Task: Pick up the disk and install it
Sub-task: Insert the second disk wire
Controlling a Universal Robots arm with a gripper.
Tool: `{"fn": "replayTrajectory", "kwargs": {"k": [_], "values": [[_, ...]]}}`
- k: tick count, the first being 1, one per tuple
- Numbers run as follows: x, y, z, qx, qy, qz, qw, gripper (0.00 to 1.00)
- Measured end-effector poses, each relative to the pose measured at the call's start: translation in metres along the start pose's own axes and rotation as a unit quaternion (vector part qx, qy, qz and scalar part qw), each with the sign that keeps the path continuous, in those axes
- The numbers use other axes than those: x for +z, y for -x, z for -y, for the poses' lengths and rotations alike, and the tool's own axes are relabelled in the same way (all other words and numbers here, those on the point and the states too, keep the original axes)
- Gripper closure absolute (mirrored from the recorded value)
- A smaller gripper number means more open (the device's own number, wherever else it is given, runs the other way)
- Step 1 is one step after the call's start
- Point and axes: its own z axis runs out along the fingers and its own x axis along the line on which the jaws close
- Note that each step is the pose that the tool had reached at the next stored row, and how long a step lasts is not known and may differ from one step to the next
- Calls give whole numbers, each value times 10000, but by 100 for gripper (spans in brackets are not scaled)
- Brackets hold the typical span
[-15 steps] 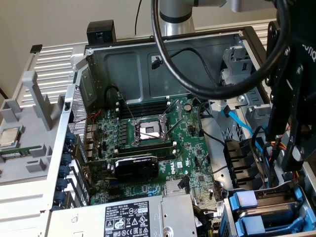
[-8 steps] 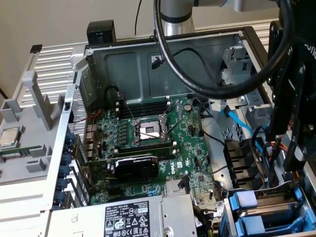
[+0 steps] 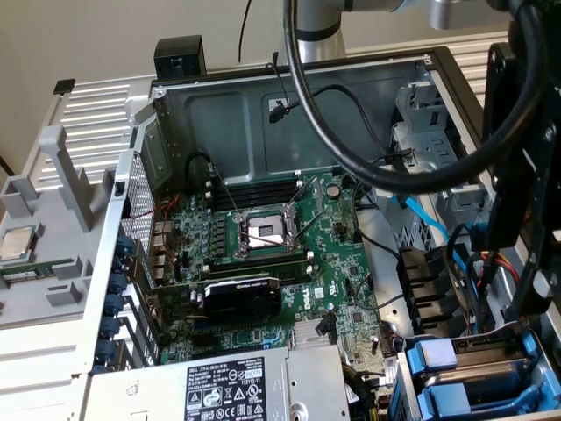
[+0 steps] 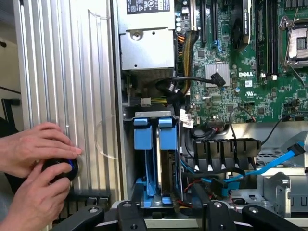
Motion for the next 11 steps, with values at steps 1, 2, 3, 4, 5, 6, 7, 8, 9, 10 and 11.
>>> {"fn": "replayTrajectory", "kwargs": {"k": [1,2,3,4,5,6,7,8,9,10,11], "values": [[2,-2,0,-26,3,6,10000,48],[8,-2,0,-63,3,17,10000,48],[13,-2,0,-114,1,25,9999,48],[18,-2,0,-168,1,30,9999,48],[24,-1,0,-227,0,36,9997,48],[31,-2,-1,-275,-1,43,9996,48],[37,-5,-1,-313,-1,46,9995,48],[40,-10,0,-340,-1,46,9994,48],[44,-15,0,-364,-2,48,9993,48],[44,-19,0,-390,-3,48,9992,48],[45,-22,0,-419,-5,49,9991,48]]}}
